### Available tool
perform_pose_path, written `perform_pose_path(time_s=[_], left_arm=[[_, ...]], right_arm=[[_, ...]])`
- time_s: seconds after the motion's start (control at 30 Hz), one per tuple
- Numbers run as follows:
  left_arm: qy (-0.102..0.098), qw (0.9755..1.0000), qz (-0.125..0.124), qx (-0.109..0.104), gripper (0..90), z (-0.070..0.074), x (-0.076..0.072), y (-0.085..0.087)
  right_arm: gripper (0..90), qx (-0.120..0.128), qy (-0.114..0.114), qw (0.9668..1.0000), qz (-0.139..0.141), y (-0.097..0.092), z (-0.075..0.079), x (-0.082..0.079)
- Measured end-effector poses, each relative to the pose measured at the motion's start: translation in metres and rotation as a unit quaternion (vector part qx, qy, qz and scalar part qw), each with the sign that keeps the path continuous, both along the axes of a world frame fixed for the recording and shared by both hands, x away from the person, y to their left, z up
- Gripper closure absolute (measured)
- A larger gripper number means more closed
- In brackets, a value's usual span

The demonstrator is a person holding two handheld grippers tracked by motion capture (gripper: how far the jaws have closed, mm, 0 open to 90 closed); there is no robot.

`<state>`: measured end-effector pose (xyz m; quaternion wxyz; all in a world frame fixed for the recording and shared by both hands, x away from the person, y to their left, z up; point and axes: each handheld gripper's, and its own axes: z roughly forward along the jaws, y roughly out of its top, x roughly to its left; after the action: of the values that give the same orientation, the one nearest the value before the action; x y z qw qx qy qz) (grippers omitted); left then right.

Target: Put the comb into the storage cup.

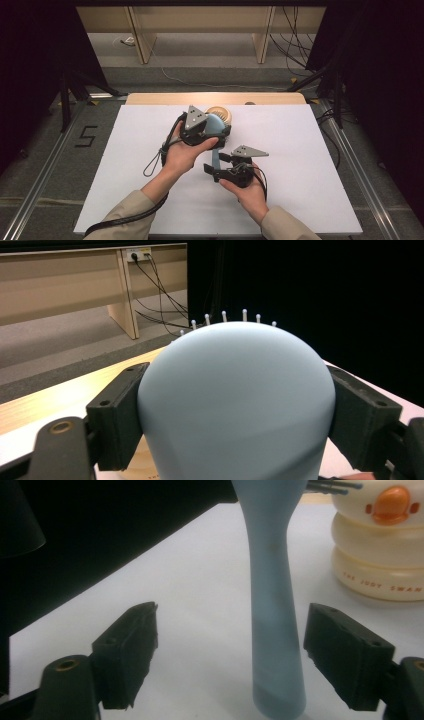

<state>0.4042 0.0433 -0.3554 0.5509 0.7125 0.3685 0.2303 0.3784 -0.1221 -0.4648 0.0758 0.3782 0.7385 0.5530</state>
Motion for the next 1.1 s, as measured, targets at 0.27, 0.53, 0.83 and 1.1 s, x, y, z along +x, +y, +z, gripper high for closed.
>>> perform_pose_path(time_s=[0.27,0.53,0.83,1.1], left_arm=[[-0.004,0.9999,0.015,-0.002,19.3,0.0,0.003,0.003],[-0.007,0.9998,0.017,-0.005,19.3,0.004,0.004,0.006],[-0.016,0.9996,0.021,-0.005,19.3,0.01,0.006,0.011],[-0.019,0.9995,0.023,-0.008,19.3,0.014,0.007,0.011]], right_arm=[[16.4,-0.015,-0.026,0.9994,-0.016,-0.005,0.005,0.001],[16.2,-0.045,-0.046,0.9978,-0.018,-0.01,0.008,-0.001],[16.2,-0.064,-0.049,0.9967,-0.011,-0.017,0.008,0.0],[16.2,-0.076,-0.054,0.9954,0.021,-0.025,0.009,-0.001]])
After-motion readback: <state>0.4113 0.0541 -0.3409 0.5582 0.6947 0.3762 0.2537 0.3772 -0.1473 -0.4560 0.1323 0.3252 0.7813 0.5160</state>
